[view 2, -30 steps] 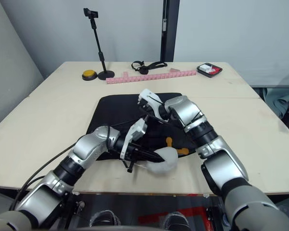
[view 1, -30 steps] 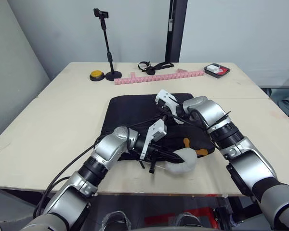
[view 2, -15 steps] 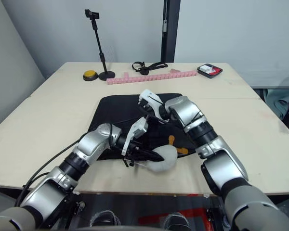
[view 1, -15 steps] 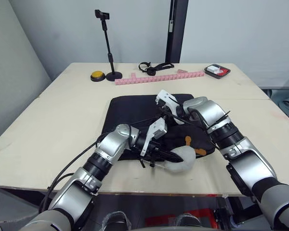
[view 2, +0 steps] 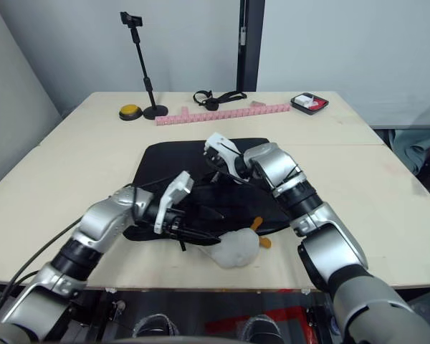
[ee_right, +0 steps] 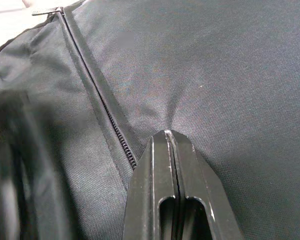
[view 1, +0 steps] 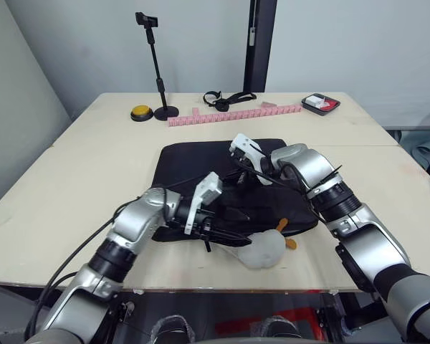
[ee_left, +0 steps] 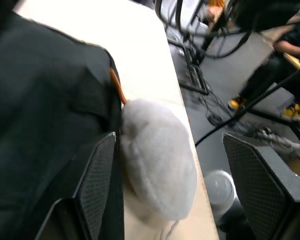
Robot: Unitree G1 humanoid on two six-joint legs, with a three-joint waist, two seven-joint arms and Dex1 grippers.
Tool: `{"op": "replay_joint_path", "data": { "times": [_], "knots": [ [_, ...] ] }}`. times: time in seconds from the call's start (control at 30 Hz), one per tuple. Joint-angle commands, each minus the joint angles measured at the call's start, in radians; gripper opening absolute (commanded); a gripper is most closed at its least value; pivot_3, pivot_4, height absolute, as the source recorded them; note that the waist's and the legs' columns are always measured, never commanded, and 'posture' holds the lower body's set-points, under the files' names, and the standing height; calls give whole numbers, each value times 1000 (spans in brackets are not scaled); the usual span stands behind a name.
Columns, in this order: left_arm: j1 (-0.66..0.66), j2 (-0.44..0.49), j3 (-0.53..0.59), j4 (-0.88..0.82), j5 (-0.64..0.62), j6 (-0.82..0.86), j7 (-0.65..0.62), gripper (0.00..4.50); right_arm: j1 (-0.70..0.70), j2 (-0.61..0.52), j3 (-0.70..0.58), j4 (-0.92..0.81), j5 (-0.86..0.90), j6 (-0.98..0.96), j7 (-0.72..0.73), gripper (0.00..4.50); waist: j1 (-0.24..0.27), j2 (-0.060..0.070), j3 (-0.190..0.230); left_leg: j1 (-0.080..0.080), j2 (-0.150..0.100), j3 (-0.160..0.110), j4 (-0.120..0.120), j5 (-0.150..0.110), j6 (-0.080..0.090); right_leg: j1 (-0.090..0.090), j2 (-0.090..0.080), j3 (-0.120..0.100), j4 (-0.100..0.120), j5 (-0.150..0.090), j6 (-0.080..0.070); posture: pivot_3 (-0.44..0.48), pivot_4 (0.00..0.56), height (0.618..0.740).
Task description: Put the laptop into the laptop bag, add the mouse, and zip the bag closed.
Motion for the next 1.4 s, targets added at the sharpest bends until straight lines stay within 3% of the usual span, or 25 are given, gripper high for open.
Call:
{"op": "replay_joint_path", "data": {
  "times": [0.03,0.37,0.47,0.6,0.83,1.0,1.3,1.4],
  "knots": [
    [54,65,106,-98,-50,21,33,3566,28,-15,34,33,-18,17,-4,0,-1,0,0,0,0,0,-1,0,0,-1,0,0,-1,0,0,0,150,733],
    [202,221,339,-274,-153,38,111,3566,56,-87,-59,-99,59,5,35,0,16,-1,6,-5,1,1,-3,0,-1,-5,1,0,-3,0,0,0,150,733],
    [217,275,408,-273,-116,-34,119,3566,82,-168,-145,-210,140,38,81,0,20,-1,11,-7,1,0,-3,0,-1,-5,1,-1,-5,0,0,0,150,733],
    [198,309,507,-275,-207,2,127,3566,121,-273,-255,-321,244,78,118,0,27,0,22,-14,1,0,-3,0,-1,-12,2,-1,-4,0,0,0,150,733],
    [267,434,598,-283,-259,13,61,3566,347,-528,-470,-526,381,16,222,0,43,-1,23,-15,4,0,-3,-1,-2,-14,5,-1,-5,0,0,0,150,733],
    [257,498,561,-207,-203,-32,11,3566,489,-633,-665,-565,435,47,173,0,47,-1,23,-14,6,1,1,-1,-2,-12,6,-1,-2,0,0,0,150,733],
    [74,434,376,-115,-172,-87,-48,3566,663,-654,-847,-780,601,125,88,0,53,-1,23,-13,7,0,11,-1,-2,-12,6,1,7,0,-1,0,150,733],
    [-14,385,303,-16,-115,-145,-72,2786,708,-675,-916,-845,668,158,69,0,56,0,23,-13,7,0,13,-1,-1,-12,6,1,8,0,-1,0,150,733]
  ]
}}
